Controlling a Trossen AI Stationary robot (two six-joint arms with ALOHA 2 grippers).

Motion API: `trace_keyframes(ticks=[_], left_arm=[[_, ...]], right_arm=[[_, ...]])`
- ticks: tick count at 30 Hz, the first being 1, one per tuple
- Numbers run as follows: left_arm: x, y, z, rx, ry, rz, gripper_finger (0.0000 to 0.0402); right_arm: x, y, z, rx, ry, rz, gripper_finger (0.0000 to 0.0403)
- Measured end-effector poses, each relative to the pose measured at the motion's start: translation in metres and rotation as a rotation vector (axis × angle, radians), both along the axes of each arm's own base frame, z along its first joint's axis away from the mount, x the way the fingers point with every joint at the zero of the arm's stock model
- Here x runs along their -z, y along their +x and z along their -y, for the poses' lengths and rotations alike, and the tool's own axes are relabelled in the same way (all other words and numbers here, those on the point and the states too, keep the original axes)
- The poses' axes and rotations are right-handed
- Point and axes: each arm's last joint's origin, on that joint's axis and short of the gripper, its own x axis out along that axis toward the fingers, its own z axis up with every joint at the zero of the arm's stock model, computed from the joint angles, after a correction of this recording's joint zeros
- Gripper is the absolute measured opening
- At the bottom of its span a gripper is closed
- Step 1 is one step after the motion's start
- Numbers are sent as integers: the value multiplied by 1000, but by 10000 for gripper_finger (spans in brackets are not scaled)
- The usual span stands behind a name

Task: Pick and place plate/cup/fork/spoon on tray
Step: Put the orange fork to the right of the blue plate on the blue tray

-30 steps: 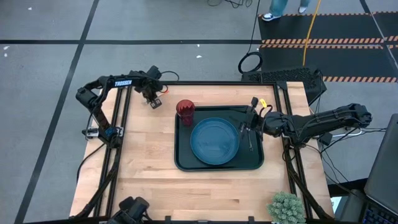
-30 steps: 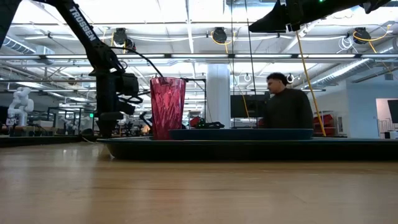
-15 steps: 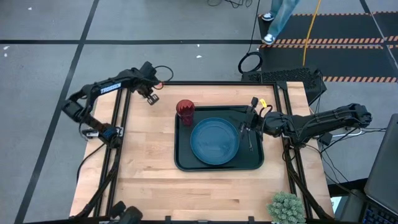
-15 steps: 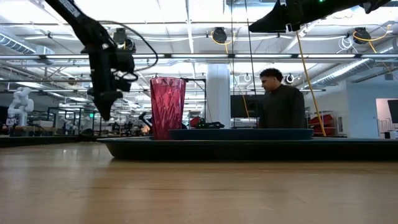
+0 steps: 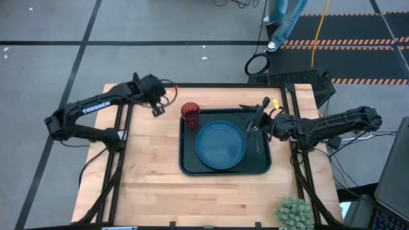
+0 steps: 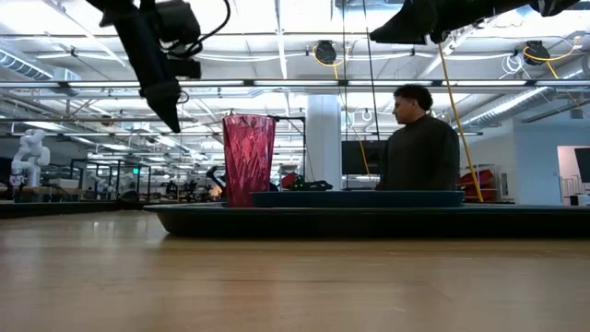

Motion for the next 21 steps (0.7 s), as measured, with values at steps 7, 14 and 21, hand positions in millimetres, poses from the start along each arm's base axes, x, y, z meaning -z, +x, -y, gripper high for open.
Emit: trace_keyframes(ticks=[7, 14, 21], left_arm=[[-13, 27, 40, 109, 117, -76, 4], [-52, 55, 80, 241, 345, -134, 3], [-67, 96, 110, 345, 431, -243, 3]], right_arm=[[-4, 5, -4, -118, -4, 51, 141], [1, 15, -5, -157, -14, 52, 141], [1, 14, -4, -149, 22, 74, 141]])
